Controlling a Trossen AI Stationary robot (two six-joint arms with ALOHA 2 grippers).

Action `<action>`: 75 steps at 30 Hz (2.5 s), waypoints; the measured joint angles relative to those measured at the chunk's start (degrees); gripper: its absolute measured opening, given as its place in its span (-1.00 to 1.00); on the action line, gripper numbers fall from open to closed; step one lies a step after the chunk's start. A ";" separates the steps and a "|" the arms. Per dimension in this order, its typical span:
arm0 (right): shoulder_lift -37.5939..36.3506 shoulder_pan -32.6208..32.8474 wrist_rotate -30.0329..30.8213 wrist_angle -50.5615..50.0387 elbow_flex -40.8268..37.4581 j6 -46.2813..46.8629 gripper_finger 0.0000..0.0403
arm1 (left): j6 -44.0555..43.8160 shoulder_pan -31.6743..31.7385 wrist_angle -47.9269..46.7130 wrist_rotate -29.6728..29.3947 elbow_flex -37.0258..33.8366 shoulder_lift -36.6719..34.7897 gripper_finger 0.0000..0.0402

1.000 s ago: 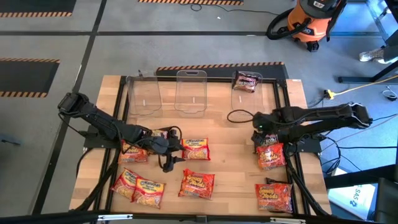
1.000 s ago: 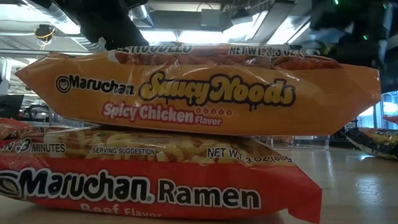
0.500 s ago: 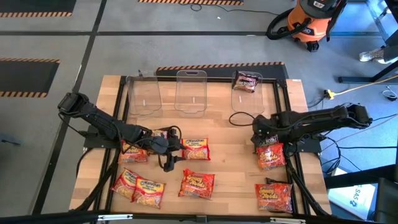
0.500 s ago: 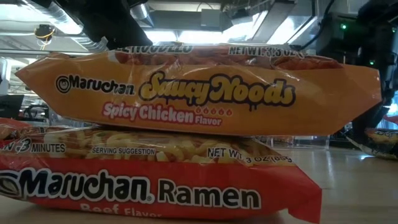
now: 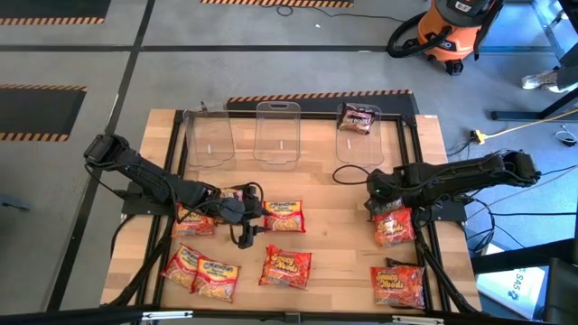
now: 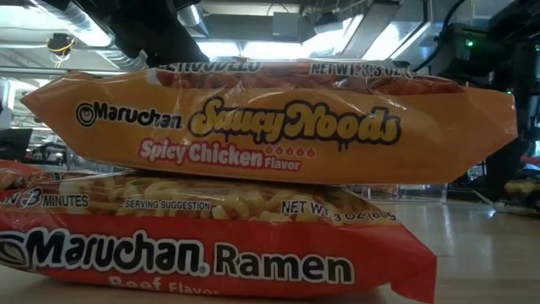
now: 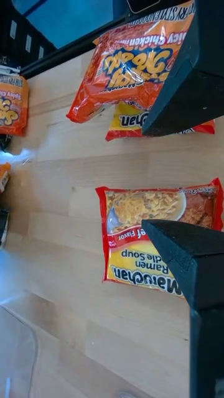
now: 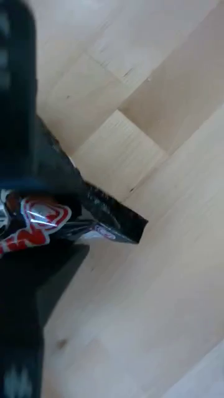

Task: Sort Maruchan noodles
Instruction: Put the black noodle pack into the right transparent bin

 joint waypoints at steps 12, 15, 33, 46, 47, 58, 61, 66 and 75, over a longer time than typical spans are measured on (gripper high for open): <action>0.02 1.76 0.90 2.91 4.29 -3.02 -0.98 | 0.00 0.00 0.02 -0.03 0.00 0.00 0.11; 0.02 3.70 3.32 5.11 7.60 -3.69 -0.99 | 0.00 -0.02 0.06 -0.99 0.00 0.00 0.11; 7.46 8.31 17.54 35.86 10.73 -13.96 -1.00 | -1.54 2.11 7.95 -14.62 0.00 1.09 0.24; 14.08 8.28 17.62 45.75 10.73 -19.66 -1.00 | -7.73 9.72 25.85 -9.91 0.02 14.67 0.36; 14.20 8.28 17.68 45.75 10.73 -20.00 -1.00 | -8.17 10.20 27.43 -9.49 0.07 15.90 0.36; 14.19 8.28 17.79 46.59 10.73 -22.17 -1.00 | -9.13 13.38 27.83 -5.39 13.45 29.81 0.37; 14.19 8.28 17.79 47.40 10.73 -22.36 -1.00 | -10.45 14.29 26.56 -5.14 16.43 31.83 0.37; 14.19 8.28 17.83 47.66 10.73 -22.88 -1.00 | -11.54 15.63 26.40 -2.56 19.14 33.96 0.37; 16.94 8.28 16.56 51.31 10.73 -23.92 -1.00 | -11.63 17.77 26.59 -2.75 20.61 37.82 0.36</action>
